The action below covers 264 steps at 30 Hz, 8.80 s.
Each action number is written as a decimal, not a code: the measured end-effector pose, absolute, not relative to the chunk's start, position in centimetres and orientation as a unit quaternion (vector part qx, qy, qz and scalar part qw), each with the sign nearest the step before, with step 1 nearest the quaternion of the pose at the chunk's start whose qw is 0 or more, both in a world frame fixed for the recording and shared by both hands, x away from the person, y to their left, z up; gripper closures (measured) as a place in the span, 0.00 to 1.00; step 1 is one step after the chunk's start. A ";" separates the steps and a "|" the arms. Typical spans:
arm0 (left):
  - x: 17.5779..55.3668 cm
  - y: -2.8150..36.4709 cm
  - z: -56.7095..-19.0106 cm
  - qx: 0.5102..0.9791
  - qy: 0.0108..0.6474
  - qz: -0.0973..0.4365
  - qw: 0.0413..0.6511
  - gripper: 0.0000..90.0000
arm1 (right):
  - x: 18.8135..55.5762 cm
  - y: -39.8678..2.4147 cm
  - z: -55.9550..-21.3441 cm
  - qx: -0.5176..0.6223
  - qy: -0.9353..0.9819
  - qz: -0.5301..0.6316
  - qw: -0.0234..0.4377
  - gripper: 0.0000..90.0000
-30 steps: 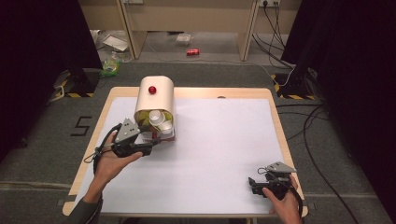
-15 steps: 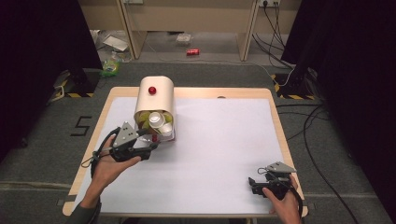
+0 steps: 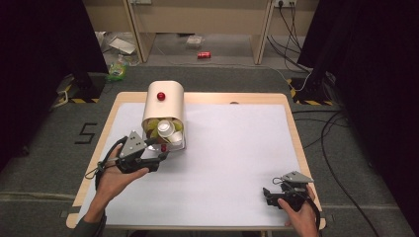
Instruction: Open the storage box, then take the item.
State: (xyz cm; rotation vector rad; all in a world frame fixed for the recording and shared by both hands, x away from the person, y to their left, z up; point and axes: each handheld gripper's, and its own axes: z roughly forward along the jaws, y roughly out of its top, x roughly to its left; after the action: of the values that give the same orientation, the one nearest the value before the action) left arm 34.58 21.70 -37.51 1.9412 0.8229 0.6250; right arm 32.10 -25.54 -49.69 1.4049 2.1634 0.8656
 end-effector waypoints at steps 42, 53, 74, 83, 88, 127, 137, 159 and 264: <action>33.4 21.3 -37.6 0.794 0.333 0.247 0.445 0.39 | 32.1 -25.5 -49.7 0.505 0.778 0.311 0.209 0.00; 32.9 21.3 -37.7 0.797 0.333 0.243 0.442 0.38 | 32.1 -25.5 -49.7 0.505 0.778 0.311 0.209 0.00; 34.0 22.0 -37.7 0.773 0.363 0.239 0.462 0.38 | 32.1 -25.5 -49.7 0.505 0.778 0.311 0.209 0.00; 34.7 22.0 -37.0 0.762 0.373 0.248 0.468 0.37 | 32.1 -25.5 -49.7 0.506 0.777 0.311 0.209 0.00; 35.3 21.9 -36.7 0.757 0.379 0.252 0.469 0.36 | 32.1 -25.5 -49.7 0.505 0.777 0.312 0.209 0.00; 37.9 20.7 -36.8 0.756 0.391 0.265 0.453 0.38 | 32.1 -25.5 -49.7 0.505 0.777 0.311 0.209 0.00; 38.6 20.1 -37.4 0.763 0.391 0.260 0.444 0.41 | 32.1 -25.5 -49.7 0.505 0.777 0.311 0.209 0.00; 38.3 20.2 -37.0 0.764 0.382 0.258 0.452 0.46 | 32.1 -25.5 -49.7 0.506 0.777 0.311 0.209 0.00; 35.2 32.7 -43.5 0.713 0.501 0.252 0.421 0.46 | 32.1 -25.5 -49.7 0.505 0.778 0.311 0.209 0.00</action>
State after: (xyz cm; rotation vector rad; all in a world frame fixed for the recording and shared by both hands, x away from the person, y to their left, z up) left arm 35.24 32.73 -43.46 1.7859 1.2541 0.6305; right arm 32.11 -25.54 -49.69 1.4042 2.1631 0.8646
